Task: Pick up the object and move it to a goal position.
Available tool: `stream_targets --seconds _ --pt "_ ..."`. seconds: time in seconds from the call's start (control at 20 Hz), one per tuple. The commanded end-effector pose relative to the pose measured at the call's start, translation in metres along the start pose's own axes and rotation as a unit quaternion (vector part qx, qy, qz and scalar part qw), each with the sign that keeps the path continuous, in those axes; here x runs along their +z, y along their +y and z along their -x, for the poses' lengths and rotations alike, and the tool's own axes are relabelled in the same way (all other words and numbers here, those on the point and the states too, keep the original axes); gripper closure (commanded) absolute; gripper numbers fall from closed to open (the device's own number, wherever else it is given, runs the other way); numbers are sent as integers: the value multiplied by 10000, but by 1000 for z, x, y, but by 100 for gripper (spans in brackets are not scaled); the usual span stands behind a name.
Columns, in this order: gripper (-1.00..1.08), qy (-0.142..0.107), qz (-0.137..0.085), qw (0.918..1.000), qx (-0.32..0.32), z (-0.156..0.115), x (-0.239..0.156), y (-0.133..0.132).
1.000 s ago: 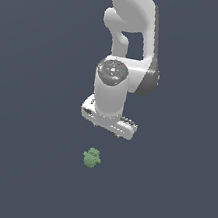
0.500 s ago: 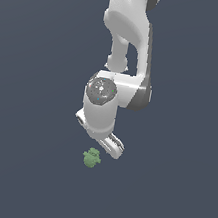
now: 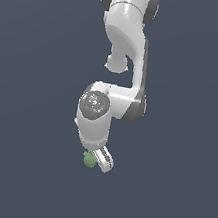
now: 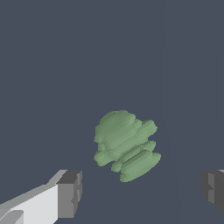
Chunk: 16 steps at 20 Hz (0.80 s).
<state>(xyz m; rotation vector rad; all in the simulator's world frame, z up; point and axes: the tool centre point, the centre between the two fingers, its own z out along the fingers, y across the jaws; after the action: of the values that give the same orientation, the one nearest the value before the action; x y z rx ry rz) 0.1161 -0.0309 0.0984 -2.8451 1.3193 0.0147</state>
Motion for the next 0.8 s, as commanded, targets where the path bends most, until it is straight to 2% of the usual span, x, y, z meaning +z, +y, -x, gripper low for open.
stream_targets --seconds 0.0,0.55,0.75 --pt "-92 25 0 9998 183 -5 3 -2" --pt "-92 50 5 9992 385 -9 10 -4" --pt "-92 51 4 9992 392 -9 23 -4"
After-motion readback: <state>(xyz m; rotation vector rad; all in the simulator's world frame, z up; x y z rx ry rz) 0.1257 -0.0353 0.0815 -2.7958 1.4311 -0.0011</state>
